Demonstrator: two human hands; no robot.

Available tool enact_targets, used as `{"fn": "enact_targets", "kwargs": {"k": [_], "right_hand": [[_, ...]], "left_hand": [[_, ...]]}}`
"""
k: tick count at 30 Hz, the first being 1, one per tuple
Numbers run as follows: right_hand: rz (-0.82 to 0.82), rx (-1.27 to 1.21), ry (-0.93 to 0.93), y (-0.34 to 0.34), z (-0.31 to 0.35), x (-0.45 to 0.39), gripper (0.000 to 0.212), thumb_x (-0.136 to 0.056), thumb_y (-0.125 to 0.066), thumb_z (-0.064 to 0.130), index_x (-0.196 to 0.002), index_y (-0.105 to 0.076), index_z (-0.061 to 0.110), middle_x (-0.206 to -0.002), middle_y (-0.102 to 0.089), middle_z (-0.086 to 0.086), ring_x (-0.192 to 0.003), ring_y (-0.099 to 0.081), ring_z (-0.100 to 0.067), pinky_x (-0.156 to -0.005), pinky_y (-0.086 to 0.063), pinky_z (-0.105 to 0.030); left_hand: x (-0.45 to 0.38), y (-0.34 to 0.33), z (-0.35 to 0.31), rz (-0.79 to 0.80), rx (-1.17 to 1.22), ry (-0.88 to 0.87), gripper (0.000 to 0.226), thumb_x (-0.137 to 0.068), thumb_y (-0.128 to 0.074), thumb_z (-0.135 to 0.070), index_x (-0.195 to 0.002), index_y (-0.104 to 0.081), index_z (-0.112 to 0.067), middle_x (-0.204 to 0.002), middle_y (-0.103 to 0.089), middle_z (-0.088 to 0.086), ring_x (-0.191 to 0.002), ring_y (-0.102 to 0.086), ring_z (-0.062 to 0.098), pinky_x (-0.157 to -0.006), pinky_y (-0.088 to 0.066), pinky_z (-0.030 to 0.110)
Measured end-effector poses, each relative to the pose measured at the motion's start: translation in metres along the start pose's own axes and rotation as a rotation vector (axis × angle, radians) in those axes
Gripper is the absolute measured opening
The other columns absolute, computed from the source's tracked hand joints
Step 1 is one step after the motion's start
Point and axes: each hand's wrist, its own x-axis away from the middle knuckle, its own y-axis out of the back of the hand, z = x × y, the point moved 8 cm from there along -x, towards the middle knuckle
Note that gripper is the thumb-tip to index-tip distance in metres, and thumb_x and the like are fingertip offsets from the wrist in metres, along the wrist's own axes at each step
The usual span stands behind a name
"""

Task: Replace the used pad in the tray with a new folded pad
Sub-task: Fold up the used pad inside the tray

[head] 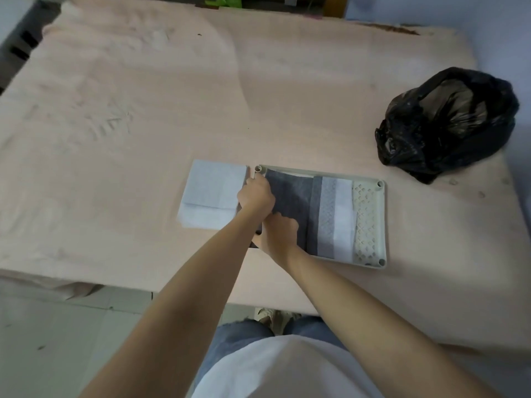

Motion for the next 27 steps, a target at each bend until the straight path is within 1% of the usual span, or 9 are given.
{"fn": "enact_targets", "kwargs": {"k": [2,5,8,11,17,19,23,25,27], "right_hand": [[0.0,-0.018,-0.012,0.001,-0.001,0.001,0.043,-0.089,-0.048,0.052,-0.106,-0.056,0.013,-0.094,-0.065,-0.003,-0.085,-0.062,-0.021,-0.061,-0.035,-0.029],[-0.002,-0.075,-0.047,0.006,-0.003,0.002,0.043,-0.088,-0.046,0.052,-0.105,-0.057,0.014,-0.097,-0.065,-0.003,-0.086,-0.063,-0.023,-0.063,-0.037,-0.029],[-0.004,-0.178,-0.081,0.012,-0.011,0.008,0.034,-0.085,-0.051,0.046,-0.092,-0.06,0.014,-0.092,-0.067,-0.004,-0.085,-0.065,-0.025,-0.063,-0.037,-0.029],[-0.033,-0.27,-0.115,0.021,-0.021,0.018,0.028,-0.083,-0.052,0.04,-0.076,-0.057,0.013,-0.084,-0.067,-0.005,-0.083,-0.063,-0.027,-0.061,-0.037,-0.029],[-0.179,-0.336,-0.16,0.051,-0.043,0.039,0.025,-0.086,-0.053,0.034,-0.074,-0.056,0.012,-0.086,-0.063,-0.009,-0.084,-0.055,-0.029,-0.07,-0.042,-0.037],[-0.212,-0.399,-0.211,0.057,-0.061,0.048,0.023,-0.086,-0.054,0.032,-0.071,-0.05,0.014,-0.08,-0.062,-0.007,-0.076,-0.055,-0.027,-0.065,-0.043,-0.035],[-0.244,-0.57,-0.296,0.058,-0.105,0.064,0.021,-0.087,-0.057,0.026,-0.072,-0.054,0.011,-0.067,-0.059,-0.001,-0.063,-0.055,-0.021,-0.051,-0.035,-0.028],[-0.233,-0.645,-0.341,0.053,-0.127,0.068,0.019,-0.087,-0.056,0.022,-0.074,-0.056,0.009,-0.073,-0.062,-0.003,-0.069,-0.057,-0.021,-0.059,-0.042,-0.032],[-0.229,-0.668,-0.38,0.047,-0.147,0.071,0.018,-0.088,-0.056,0.02,-0.073,-0.055,0.011,-0.075,-0.061,-0.006,-0.072,-0.057,-0.023,-0.063,-0.04,-0.033]], "left_hand": [[0.0,0.001,0.0,-0.023,0.017,-0.028,0.034,-0.093,-0.048,-0.02,-0.125,-0.047,-0.009,-0.123,-0.056,0.01,-0.104,-0.059,0.028,-0.075,-0.046,0.036],[-0.002,0.004,0.001,-0.037,0.111,-0.075,0.023,-0.092,-0.048,-0.023,-0.109,-0.055,-0.009,-0.106,-0.063,0.009,-0.091,-0.059,0.026,-0.065,-0.041,0.032],[-0.002,0.006,0.003,-0.022,0.213,-0.095,0.022,-0.089,-0.05,-0.027,-0.104,-0.055,-0.011,-0.096,-0.065,0.006,-0.088,-0.061,0.026,-0.065,-0.041,0.031],[-0.001,0.008,0.0,-0.012,0.28,-0.108,0.021,-0.088,-0.053,-0.032,-0.099,-0.055,-0.014,-0.094,-0.067,0.003,-0.081,-0.063,0.023,-0.07,-0.05,0.032],[0.011,0.014,-0.027,-0.048,0.416,-0.173,0.02,-0.084,-0.053,-0.034,-0.094,-0.055,-0.016,-0.081,-0.068,-0.001,-0.069,-0.066,0.018,-0.069,-0.058,0.035],[0.016,0.014,-0.042,-0.057,0.435,-0.218,0.021,-0.085,-0.053,-0.035,-0.093,-0.055,-0.016,-0.08,-0.068,0.0,-0.069,-0.064,0.019,-0.067,-0.055,0.034],[0.027,0.003,-0.073,0.0,0.509,-0.347,0.025,-0.089,-0.054,-0.038,-0.096,-0.057,-0.014,-0.085,-0.064,-0.001,-0.078,-0.059,0.018,-0.068,-0.047,0.032],[0.034,-0.005,-0.085,0.007,0.489,-0.425,0.023,-0.091,-0.053,-0.032,-0.1,-0.061,-0.012,-0.095,-0.065,0.004,-0.087,-0.059,0.022,-0.075,-0.048,0.034],[0.04,-0.008,-0.091,-0.053,0.428,-0.545,0.02,-0.09,-0.054,-0.022,-0.104,-0.064,-0.011,-0.103,-0.063,0.007,-0.096,-0.057,0.024,-0.081,-0.048,0.035]]}}
